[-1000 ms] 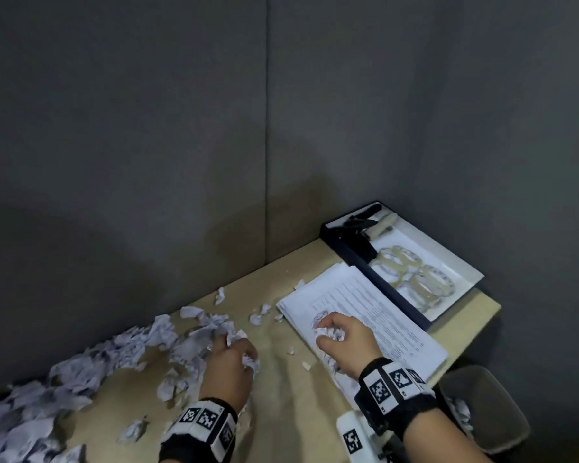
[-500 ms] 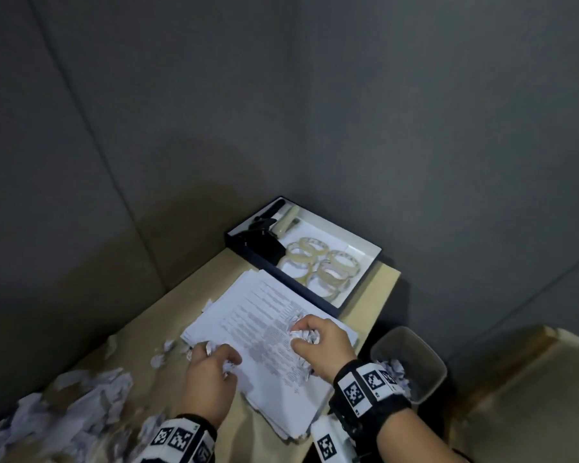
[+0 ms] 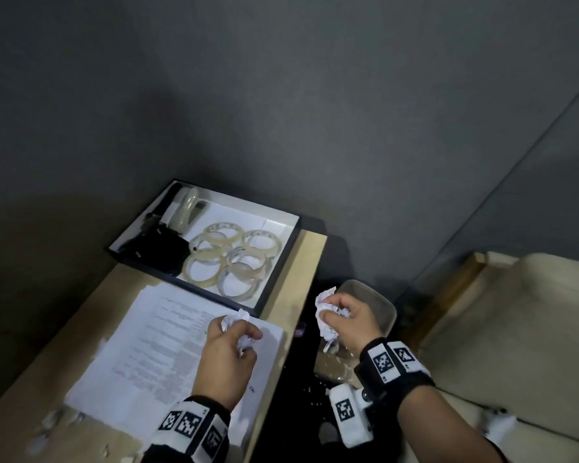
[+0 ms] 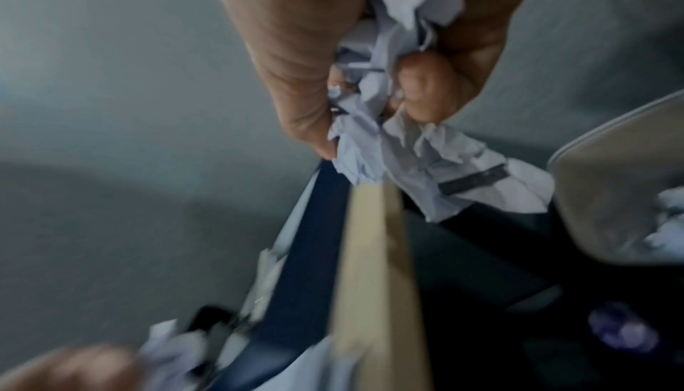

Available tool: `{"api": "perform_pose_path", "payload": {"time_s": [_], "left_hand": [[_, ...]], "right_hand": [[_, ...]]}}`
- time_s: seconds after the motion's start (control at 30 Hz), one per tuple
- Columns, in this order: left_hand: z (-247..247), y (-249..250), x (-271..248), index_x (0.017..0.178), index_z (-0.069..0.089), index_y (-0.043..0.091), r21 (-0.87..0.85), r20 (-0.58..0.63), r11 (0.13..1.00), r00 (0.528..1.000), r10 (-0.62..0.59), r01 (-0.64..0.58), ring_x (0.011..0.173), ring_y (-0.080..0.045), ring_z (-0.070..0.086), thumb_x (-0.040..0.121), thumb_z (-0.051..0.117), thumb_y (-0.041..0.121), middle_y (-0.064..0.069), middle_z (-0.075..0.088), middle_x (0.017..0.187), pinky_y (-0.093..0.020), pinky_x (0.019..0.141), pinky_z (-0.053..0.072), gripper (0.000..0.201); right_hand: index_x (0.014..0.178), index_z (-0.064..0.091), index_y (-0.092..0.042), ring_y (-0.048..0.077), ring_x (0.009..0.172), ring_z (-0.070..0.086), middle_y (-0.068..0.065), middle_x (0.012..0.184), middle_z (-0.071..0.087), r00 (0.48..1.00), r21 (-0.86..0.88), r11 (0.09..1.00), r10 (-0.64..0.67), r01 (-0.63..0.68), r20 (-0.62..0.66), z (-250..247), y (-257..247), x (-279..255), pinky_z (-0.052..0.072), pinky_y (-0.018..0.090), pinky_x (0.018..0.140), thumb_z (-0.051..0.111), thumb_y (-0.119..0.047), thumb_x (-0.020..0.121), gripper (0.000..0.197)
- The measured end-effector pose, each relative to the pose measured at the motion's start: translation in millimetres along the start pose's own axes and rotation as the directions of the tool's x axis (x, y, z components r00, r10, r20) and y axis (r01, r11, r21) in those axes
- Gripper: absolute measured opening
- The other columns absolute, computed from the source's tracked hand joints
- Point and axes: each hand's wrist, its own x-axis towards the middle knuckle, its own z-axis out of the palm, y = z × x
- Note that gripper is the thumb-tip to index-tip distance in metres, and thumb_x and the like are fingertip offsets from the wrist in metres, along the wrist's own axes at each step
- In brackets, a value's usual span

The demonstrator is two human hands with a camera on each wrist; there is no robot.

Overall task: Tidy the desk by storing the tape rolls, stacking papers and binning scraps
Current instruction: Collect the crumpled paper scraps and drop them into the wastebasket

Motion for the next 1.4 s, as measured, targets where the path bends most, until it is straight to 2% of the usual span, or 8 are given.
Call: {"api": "perform_pose_path", "payload": {"time_s": [0.17,0.27,0.4,0.63,0.83,1.13,1.23,1.4], "left_hand": [[31,25,28,0.074,0.063,0.036,-0.018,0.036,0.999,0.999,0.035,-0.034,0.095,-0.013,0.054,0.077,0.059,-0.009,0.008,0.043,0.104,-0.017,0.083,0.037,0.045],[53,36,45,0.082,0.061,0.04,-0.007,0.039,0.997,0.996,0.079,-0.079,0.093,0.003,0.052,0.075,0.061,-0.008,0.017,0.042,0.104,-0.008,0.078,0.034,0.049],[80,44,65,0.083,0.061,0.043,0.003,0.058,0.994,0.992,0.113,-0.113,0.093,0.0,0.054,0.074,0.063,-0.007,0.018,0.043,0.105,0.004,0.075,0.034,0.051],[114,44,93,0.071,0.062,0.045,0.016,0.104,0.987,0.982,0.159,-0.162,0.094,0.017,0.05,0.07,0.066,-0.009,0.016,0.046,0.104,0.006,0.075,0.033,0.053],[141,44,111,0.083,0.061,0.046,-0.001,0.186,0.99,0.972,0.141,-0.143,0.094,-0.004,0.059,0.071,0.064,-0.008,0.018,0.045,0.106,0.001,0.08,0.038,0.055],[175,60,132,0.076,0.062,0.042,-0.018,0.302,0.99,0.943,0.142,-0.143,0.102,0.008,0.048,0.076,0.061,-0.008,0.02,0.041,0.111,0.005,0.086,0.031,0.05],[199,66,148,0.082,0.064,0.037,0.028,0.358,0.986,0.923,0.143,-0.164,0.101,-0.004,0.047,0.078,0.06,-0.006,0.008,0.041,0.113,0.001,0.09,0.028,0.043],[244,72,175,0.105,0.068,0.025,0.05,0.414,0.993,0.907,0.08,-0.11,0.109,-0.015,0.048,0.084,0.056,0.0,0.001,0.038,0.117,-0.006,0.094,0.028,0.035]], "right_hand": [[0.072,0.064,-0.027,0.009,0.057,0.057,-0.005,0.061,0.061,0.985,-0.168,0.98,0.085,-0.11,-0.152,-49,24,67,0.043,0.01,0.05,0.067,-0.017,0.079,0.012],[0.064,0.06,-0.039,0.017,0.073,0.064,-0.008,0.07,0.066,0.973,-0.368,0.911,0.115,-0.183,-0.2,-68,50,119,0.053,0.024,0.073,0.063,-0.038,0.068,0.005],[0.092,0.061,-0.044,0.022,0.082,0.066,-0.001,0.097,0.066,0.969,-0.547,0.8,0.205,-0.246,-0.137,-79,100,191,0.055,0.035,0.081,0.058,-0.063,0.046,0.051],[0.113,0.056,-0.049,0.024,0.098,0.058,0.0,0.119,0.044,0.937,-0.639,0.719,0.348,-0.272,-0.008,-94,119,229,0.047,0.025,0.082,0.073,-0.06,0.055,0.061],[0.137,0.044,-0.035,0.034,0.121,0.049,0.01,0.136,0.044,0.953,-0.643,0.731,0.302,-0.229,0.004,-101,115,226,0.042,0.036,0.104,0.069,-0.041,0.077,0.065],[0.118,0.061,-0.023,0.027,0.104,0.062,0.012,0.111,0.067,0.915,-0.319,0.872,0.286,-0.372,-0.284,-115,130,222,0.047,0.026,0.088,0.052,-0.01,0.088,0.034],[0.105,0.064,-0.023,0.026,0.093,0.064,0.01,0.101,0.069,0.904,-0.215,0.903,0.299,-0.372,-0.305,-123,135,216,0.046,0.023,0.077,0.056,-0.014,0.087,0.022],[0.085,0.058,-0.03,0.027,0.088,0.065,0.005,0.09,0.069,0.899,-0.106,0.935,0.287,-0.337,-0.332,-143,148,202,0.053,0.036,0.085,0.061,-0.015,0.086,0.016]]}}
